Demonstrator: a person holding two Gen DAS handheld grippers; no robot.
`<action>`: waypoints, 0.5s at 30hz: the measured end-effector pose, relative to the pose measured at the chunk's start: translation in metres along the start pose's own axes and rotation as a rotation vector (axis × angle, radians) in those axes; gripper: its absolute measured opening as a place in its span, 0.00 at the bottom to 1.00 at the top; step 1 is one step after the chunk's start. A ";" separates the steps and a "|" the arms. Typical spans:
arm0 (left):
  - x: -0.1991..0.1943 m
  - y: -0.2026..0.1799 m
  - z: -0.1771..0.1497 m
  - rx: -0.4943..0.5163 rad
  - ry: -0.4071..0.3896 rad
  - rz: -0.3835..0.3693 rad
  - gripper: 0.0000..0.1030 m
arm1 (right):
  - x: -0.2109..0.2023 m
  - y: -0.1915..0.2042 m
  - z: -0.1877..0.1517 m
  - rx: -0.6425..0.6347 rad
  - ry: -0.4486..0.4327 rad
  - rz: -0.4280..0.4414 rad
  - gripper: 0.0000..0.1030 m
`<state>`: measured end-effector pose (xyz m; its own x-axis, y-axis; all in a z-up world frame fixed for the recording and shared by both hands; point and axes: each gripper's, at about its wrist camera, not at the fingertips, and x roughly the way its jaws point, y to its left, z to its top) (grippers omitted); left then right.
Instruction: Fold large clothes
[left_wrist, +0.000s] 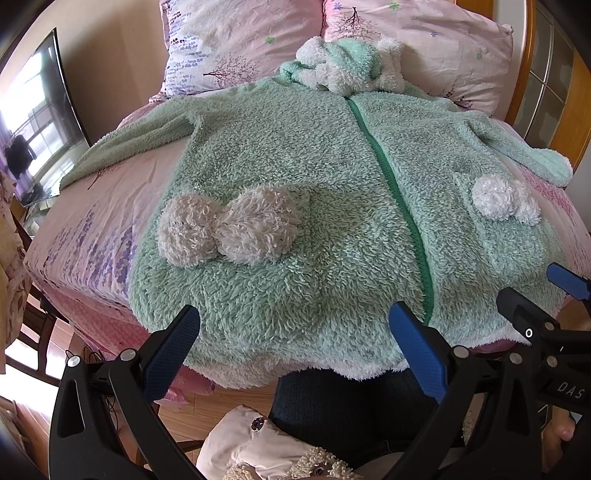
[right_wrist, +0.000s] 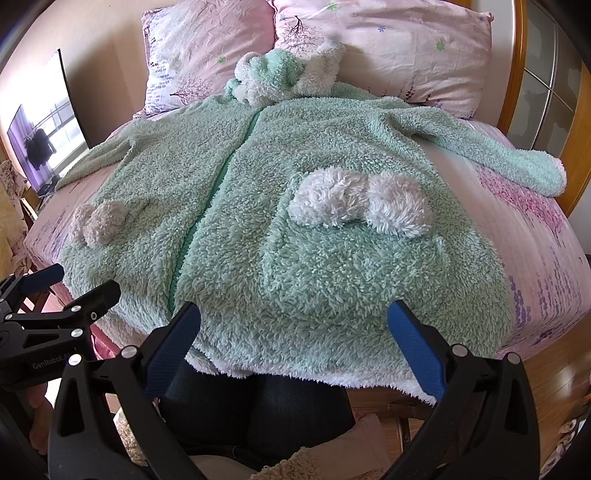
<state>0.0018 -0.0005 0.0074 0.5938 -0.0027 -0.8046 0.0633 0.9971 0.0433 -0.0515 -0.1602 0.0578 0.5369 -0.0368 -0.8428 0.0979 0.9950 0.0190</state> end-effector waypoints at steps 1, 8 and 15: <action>0.000 0.000 0.000 0.000 0.000 0.001 0.99 | 0.000 -0.001 0.002 0.001 -0.001 0.001 0.98; 0.000 0.000 0.000 -0.001 0.000 -0.001 0.99 | 0.000 0.000 0.001 0.002 -0.001 0.003 0.98; 0.002 0.006 -0.002 -0.004 0.002 -0.001 0.99 | -0.001 -0.002 0.005 0.007 -0.005 0.010 0.98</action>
<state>0.0021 0.0053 0.0050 0.5920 -0.0034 -0.8059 0.0606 0.9974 0.0402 -0.0481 -0.1627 0.0607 0.5423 -0.0276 -0.8398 0.0985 0.9947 0.0309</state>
